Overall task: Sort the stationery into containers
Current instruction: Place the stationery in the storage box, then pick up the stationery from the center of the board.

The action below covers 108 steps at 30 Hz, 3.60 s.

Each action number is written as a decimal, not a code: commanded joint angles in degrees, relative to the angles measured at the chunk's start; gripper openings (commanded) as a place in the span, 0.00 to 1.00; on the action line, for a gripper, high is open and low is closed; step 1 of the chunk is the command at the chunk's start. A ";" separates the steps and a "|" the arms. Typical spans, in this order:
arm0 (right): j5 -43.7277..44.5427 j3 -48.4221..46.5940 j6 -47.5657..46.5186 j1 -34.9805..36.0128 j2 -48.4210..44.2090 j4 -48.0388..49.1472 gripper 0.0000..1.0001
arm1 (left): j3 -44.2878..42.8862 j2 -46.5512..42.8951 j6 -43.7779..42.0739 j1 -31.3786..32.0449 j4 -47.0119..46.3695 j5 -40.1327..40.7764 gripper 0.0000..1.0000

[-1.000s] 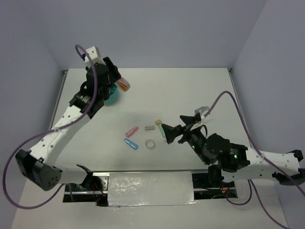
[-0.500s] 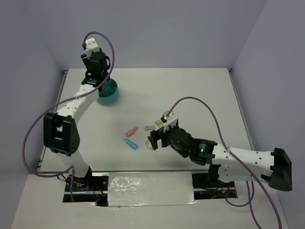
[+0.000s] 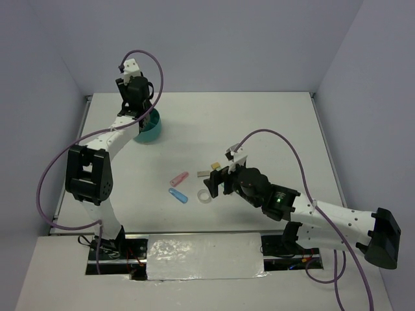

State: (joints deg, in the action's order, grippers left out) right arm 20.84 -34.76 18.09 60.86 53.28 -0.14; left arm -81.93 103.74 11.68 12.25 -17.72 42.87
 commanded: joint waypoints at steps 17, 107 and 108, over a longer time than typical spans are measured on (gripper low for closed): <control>-5.28 1.98 -2.18 -0.22 -3.44 4.36 1.00 | 4.50 -0.03 -3.41 0.05 -9.88 1.86 0.01; 8.51 -4.96 21.46 -4.17 -13.11 -33.25 1.00 | 5.90 9.55 44.83 36.97 44.43 -16.86 0.51; 8.51 -5.05 21.38 -4.17 -13.11 -33.26 1.00 | 5.99 9.11 44.57 36.97 44.52 -16.68 0.45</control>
State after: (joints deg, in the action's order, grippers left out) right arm 28.93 -39.75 39.94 56.95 40.45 -35.64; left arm -77.95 113.67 55.48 49.47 27.40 27.22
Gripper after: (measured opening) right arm 0.994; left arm 0.596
